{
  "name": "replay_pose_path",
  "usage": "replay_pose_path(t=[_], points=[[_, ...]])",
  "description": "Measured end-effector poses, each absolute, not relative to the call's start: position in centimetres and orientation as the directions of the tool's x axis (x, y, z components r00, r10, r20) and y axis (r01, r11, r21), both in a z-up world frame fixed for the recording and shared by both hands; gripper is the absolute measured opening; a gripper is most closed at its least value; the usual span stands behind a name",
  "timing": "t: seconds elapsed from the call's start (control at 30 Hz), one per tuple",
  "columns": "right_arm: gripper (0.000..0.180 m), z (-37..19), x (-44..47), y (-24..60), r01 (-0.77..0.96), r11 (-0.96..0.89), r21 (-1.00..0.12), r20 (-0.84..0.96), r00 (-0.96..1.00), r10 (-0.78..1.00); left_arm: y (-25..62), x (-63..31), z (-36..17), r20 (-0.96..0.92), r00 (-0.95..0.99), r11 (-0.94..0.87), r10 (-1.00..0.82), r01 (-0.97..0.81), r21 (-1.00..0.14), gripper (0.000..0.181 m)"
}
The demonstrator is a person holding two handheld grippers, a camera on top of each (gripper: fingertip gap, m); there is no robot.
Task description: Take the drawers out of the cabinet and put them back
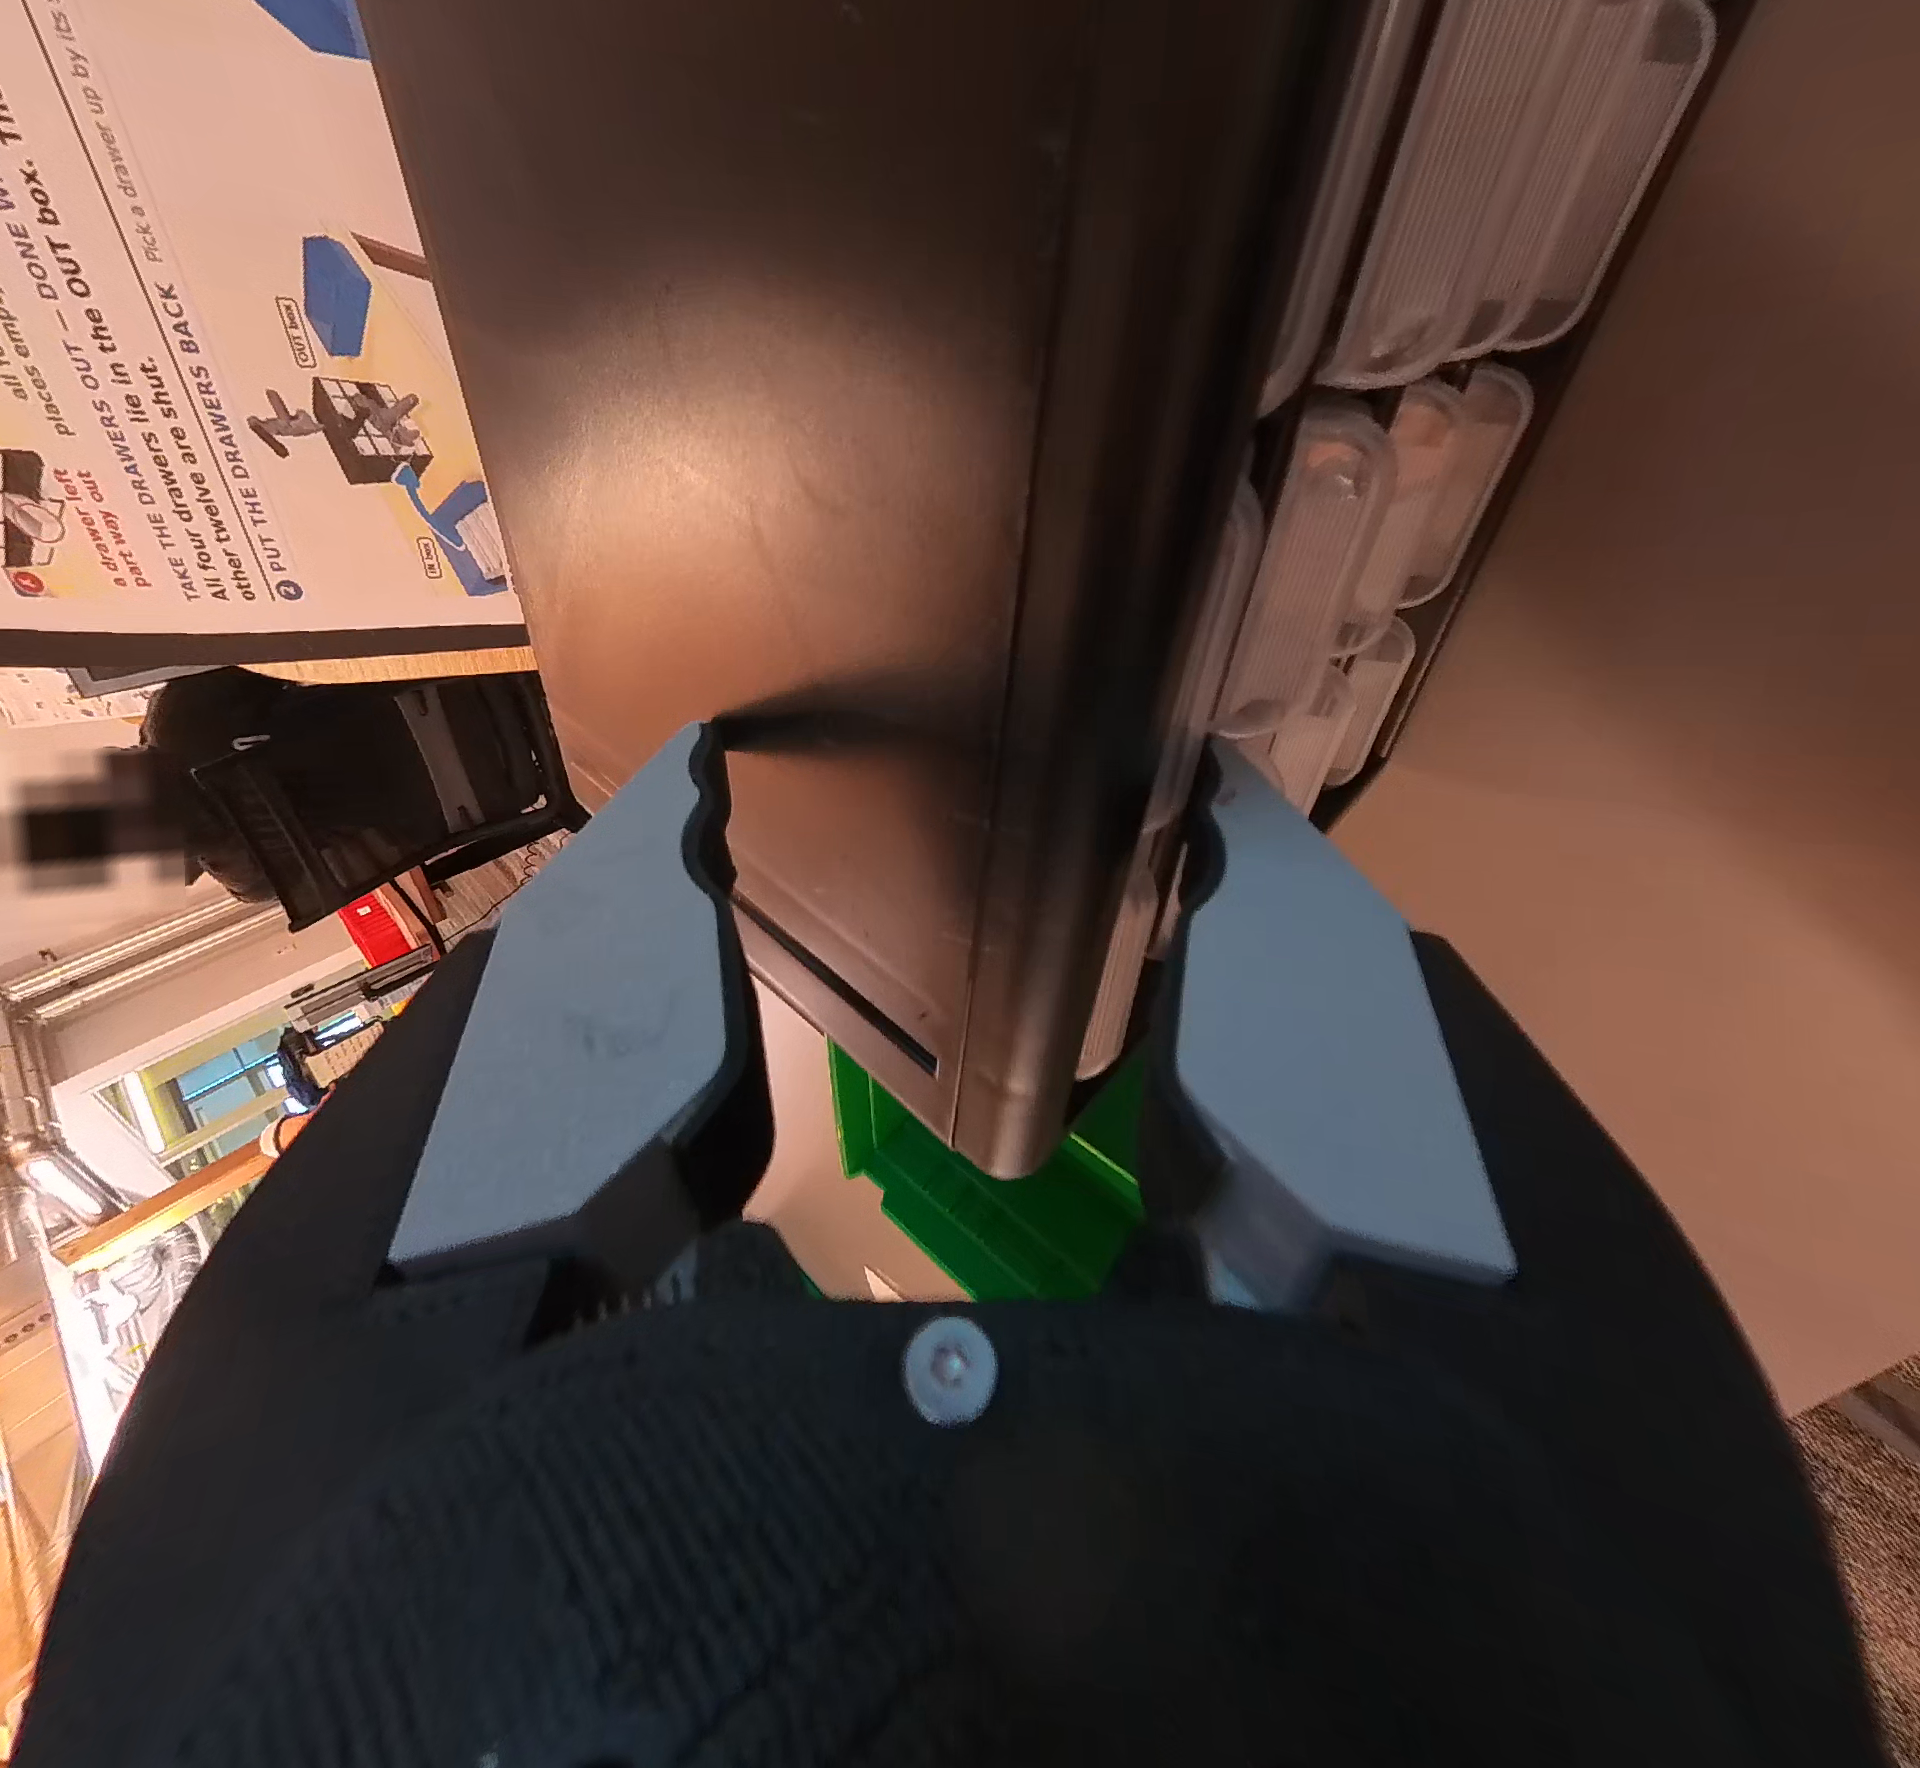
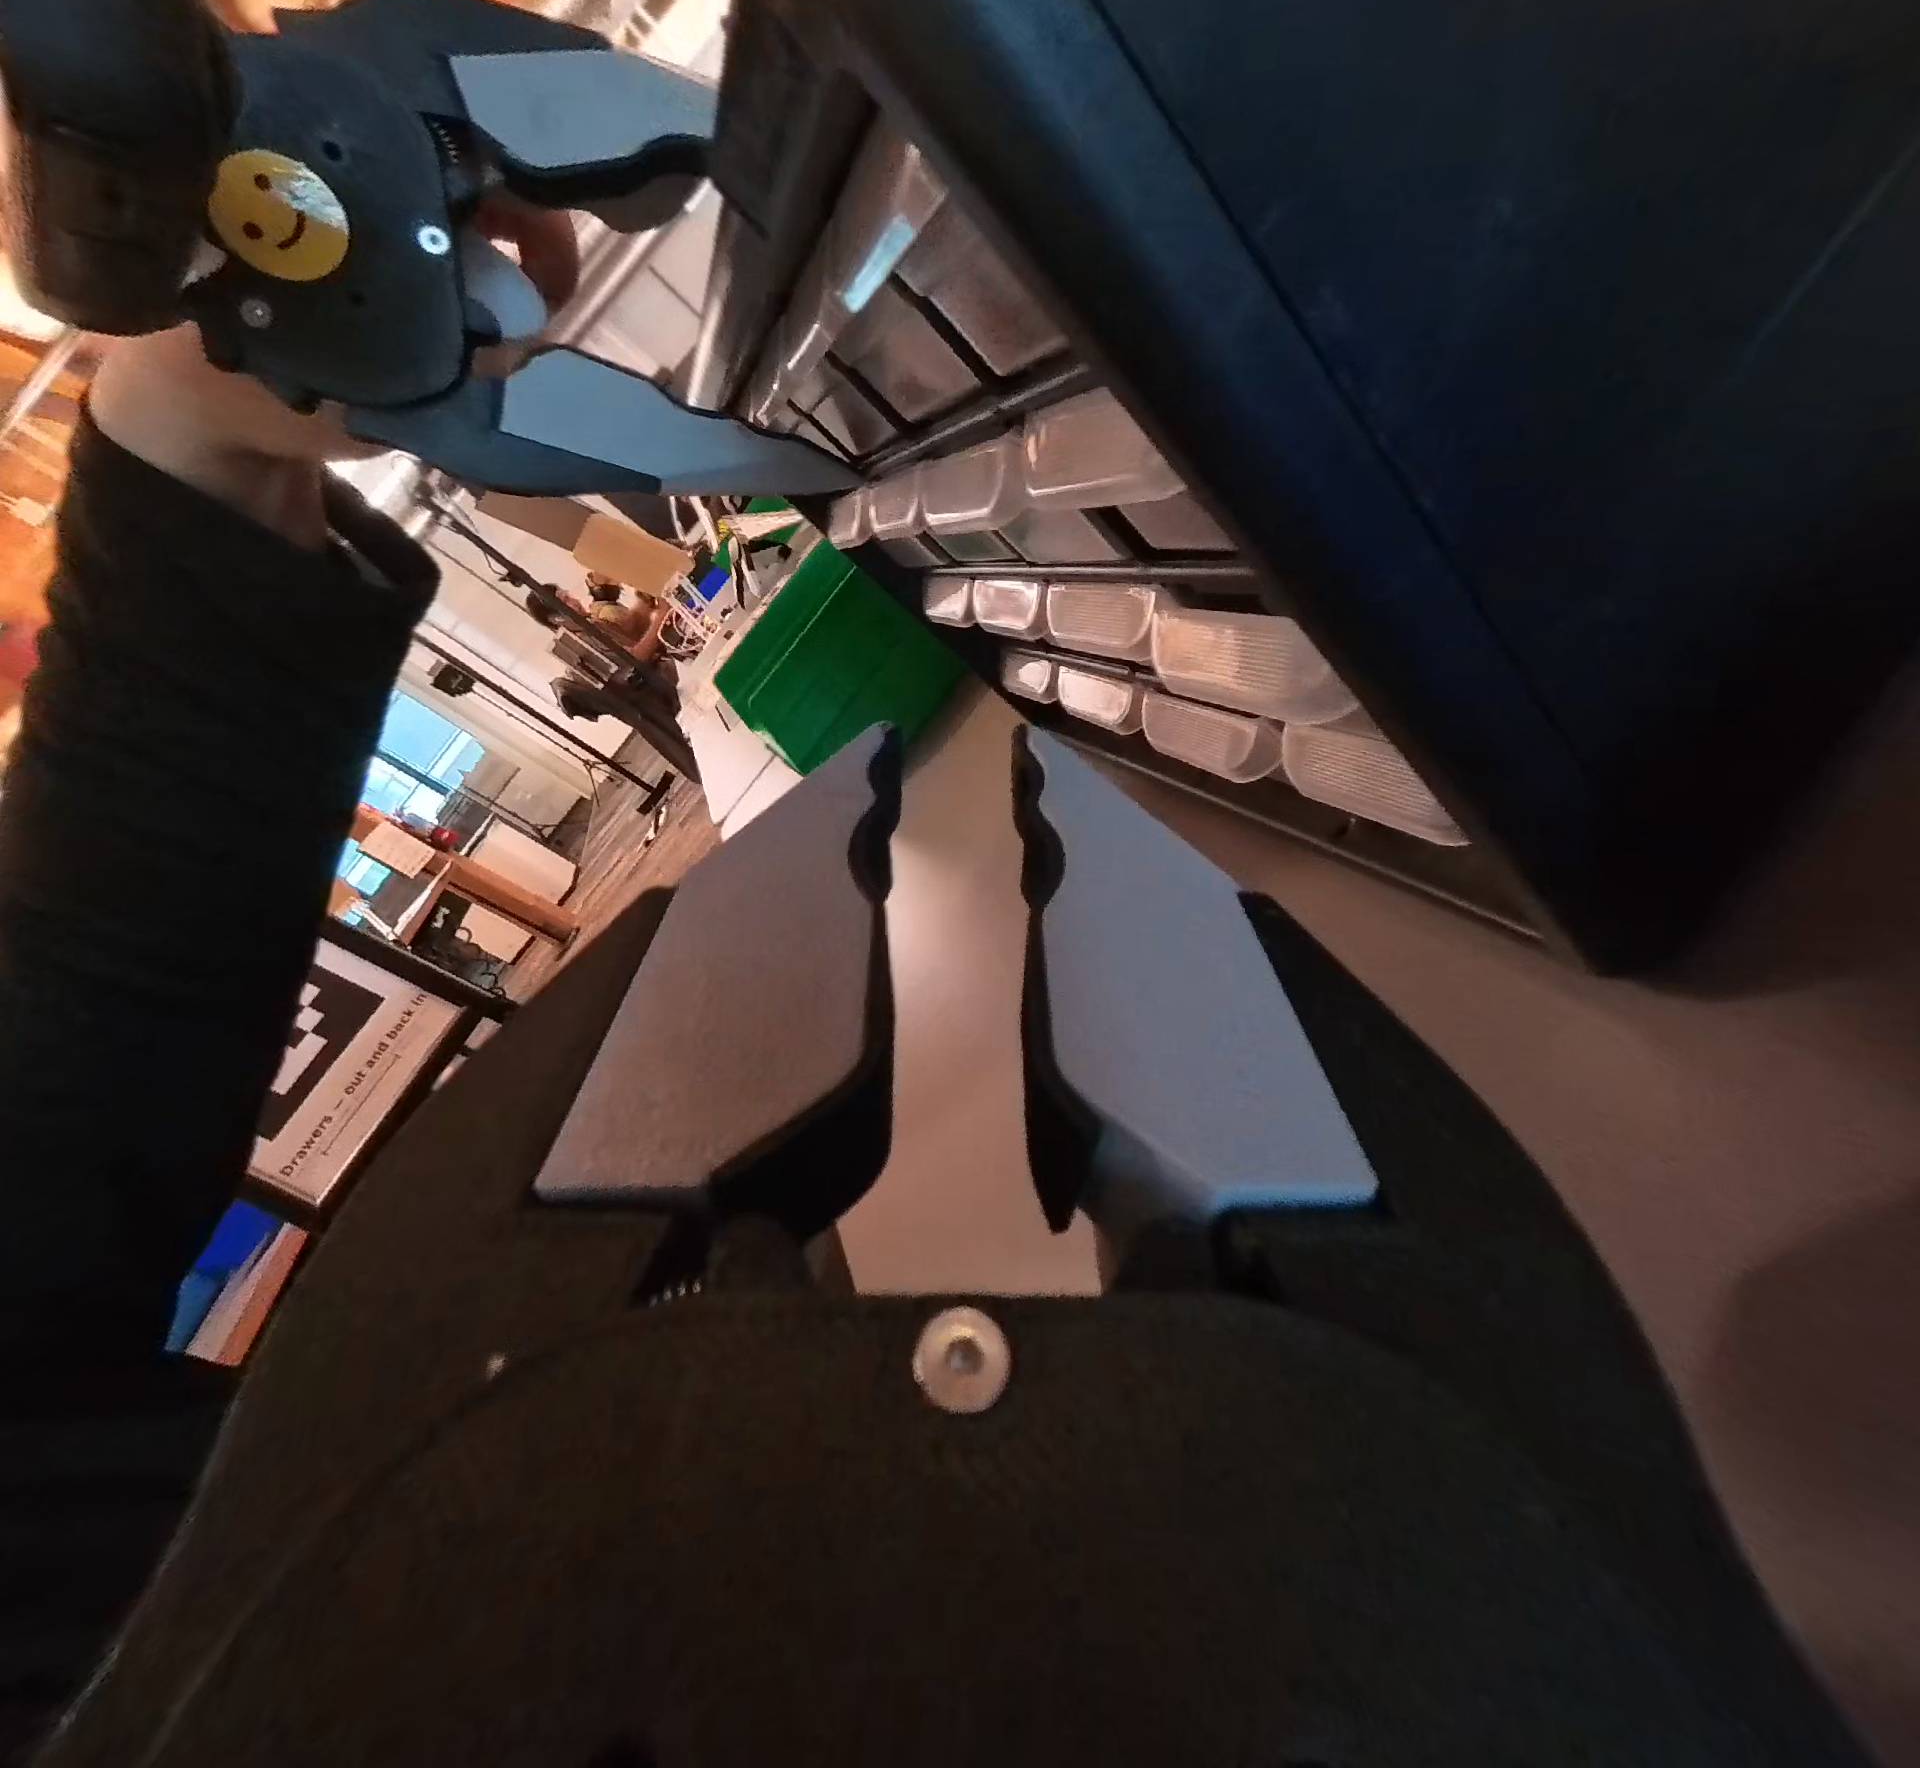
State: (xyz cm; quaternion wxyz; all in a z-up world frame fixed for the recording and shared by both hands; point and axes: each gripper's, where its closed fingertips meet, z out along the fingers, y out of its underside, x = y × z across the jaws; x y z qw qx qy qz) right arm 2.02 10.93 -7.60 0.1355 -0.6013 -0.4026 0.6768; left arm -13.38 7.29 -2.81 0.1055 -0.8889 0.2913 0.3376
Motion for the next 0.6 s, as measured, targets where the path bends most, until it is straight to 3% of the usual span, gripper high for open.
replay_pose_path(t=[0.6], points=[[0.021,-7.1,2.3,9.2,0.342,-0.565,-0.751,-0.655,-0.278,0.703,7.3,-13.4,-2.8,-0.66,0.598,-0.809,-0.455,-0.587,0.027,0.087]])
